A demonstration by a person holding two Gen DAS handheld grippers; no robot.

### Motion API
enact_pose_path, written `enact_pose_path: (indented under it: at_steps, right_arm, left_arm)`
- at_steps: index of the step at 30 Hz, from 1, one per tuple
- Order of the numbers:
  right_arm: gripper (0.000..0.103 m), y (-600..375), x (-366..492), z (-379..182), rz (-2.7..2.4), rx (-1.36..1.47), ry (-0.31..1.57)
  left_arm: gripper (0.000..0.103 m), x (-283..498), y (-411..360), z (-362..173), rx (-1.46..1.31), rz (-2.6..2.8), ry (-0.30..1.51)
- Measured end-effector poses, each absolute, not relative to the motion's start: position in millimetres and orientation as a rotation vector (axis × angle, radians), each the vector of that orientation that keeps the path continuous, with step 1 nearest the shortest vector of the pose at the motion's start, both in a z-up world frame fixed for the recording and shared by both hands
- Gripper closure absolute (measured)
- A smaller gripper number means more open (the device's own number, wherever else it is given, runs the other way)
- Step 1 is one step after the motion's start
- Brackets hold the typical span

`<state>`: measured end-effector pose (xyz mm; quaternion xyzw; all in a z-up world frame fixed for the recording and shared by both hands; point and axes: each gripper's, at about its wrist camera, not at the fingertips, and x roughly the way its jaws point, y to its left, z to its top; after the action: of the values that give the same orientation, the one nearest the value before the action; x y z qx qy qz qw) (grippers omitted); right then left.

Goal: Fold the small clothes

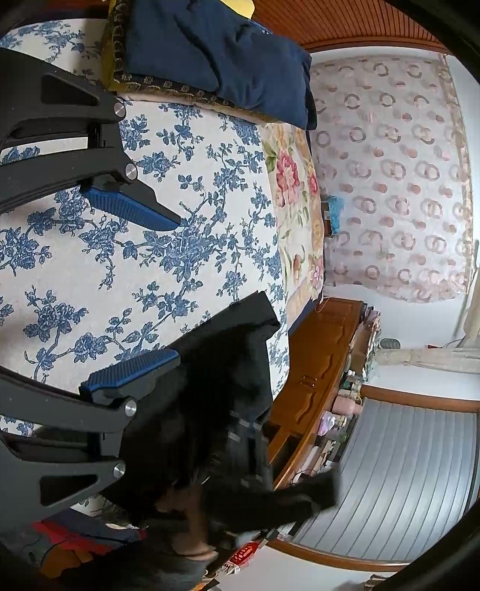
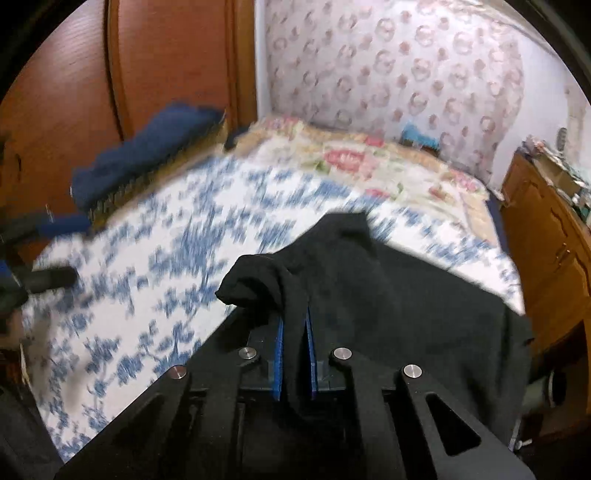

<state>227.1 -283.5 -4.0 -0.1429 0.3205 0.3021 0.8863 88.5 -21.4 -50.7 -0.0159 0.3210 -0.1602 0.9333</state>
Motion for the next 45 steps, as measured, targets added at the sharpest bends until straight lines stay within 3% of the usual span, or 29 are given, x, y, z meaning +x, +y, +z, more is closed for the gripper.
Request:
enact_pose_path:
  at_steps: [10, 15, 17, 19, 21, 34, 45]
  right_arm:
    - [0.094, -376.7, 237.9, 51.7, 0.472, -0.135, 0.581]
    - [0.093, -420.1, 266.8, 39.8, 0.253, -0.102, 0.64]
    - [0.086, -429.2, 275.7, 27.6, 0.165, -0.122, 0.68]
    - [0.072, -433.6, 276.4, 17.9, 0.141, -0.133, 0.711]
    - [0.066, -435.4, 269.9, 11.1, 0.139, -0.127, 0.721]
    - [0.066, -452.0, 144.8, -18.8, 0.312, -0.159, 0.738]
    - [0.066, -484.1, 107.5, -27.7, 0.313, -0.138, 0.816]
  left_arm:
    - [0.035, 87.8, -29.0, -52.0, -0.03, -0.348, 0.666]
    - [0.035, 88.1, -32.5, -53.0, -0.026, -0.358, 0.671]
    - [0.035, 87.7, -33.7, -53.3, -0.024, -0.36, 0.672]
    - [0.035, 87.9, -35.2, -54.6, -0.026, -0.362, 0.677]
    - [0.035, 88.0, -37.5, -55.8, -0.027, -0.366, 0.682]
    - [0.035, 81.9, -77.5, -65.3, 0.008, -0.452, 0.71]
    - [0.035, 73.5, -103.7, -69.7, 0.052, -0.493, 0.73]
